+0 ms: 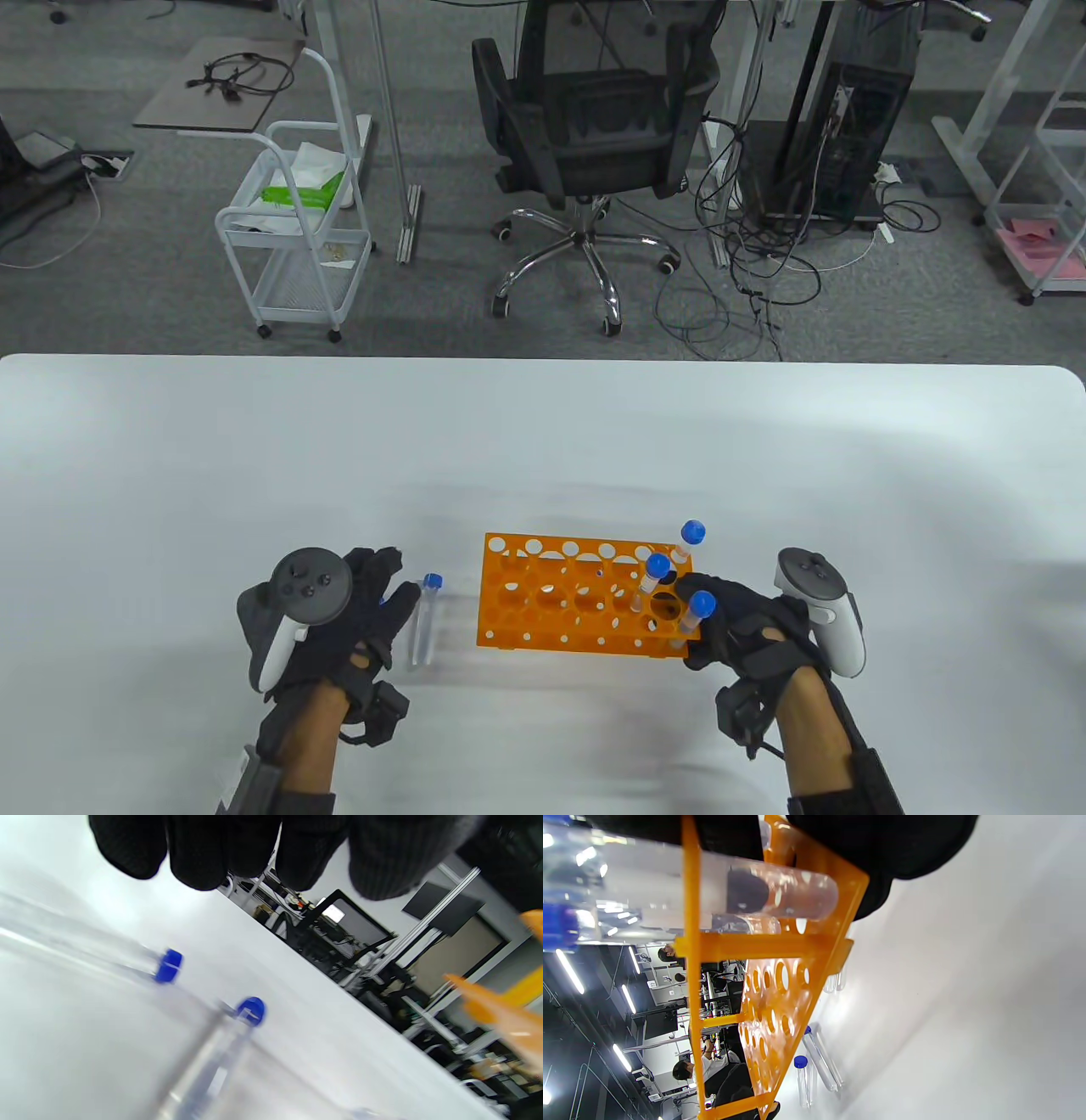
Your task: Insert test tubes into test tube rack (6 test tubes)
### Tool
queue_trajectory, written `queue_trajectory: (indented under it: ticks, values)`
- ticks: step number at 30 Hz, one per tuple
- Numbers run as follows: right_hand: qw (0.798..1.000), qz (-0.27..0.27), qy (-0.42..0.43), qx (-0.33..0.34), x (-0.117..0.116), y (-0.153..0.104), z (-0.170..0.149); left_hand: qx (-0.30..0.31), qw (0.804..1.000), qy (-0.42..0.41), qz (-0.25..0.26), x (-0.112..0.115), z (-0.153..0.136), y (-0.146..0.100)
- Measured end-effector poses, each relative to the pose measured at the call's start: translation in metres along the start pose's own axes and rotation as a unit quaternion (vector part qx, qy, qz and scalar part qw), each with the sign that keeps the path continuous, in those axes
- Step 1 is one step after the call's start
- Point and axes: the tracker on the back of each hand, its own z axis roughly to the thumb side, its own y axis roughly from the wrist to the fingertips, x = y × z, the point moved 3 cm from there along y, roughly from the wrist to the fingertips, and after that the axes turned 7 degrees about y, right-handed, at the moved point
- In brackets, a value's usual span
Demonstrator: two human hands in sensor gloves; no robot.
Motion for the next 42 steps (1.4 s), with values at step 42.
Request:
queue_trajectory:
  ticks: [42]
  values:
    - [0.999, 0.007, -0.04, -0.026, -0.011, 0.003, -0.007, -0.017, 0.976, 0.212, -0.048, 0.013, -0.005, 0.037]
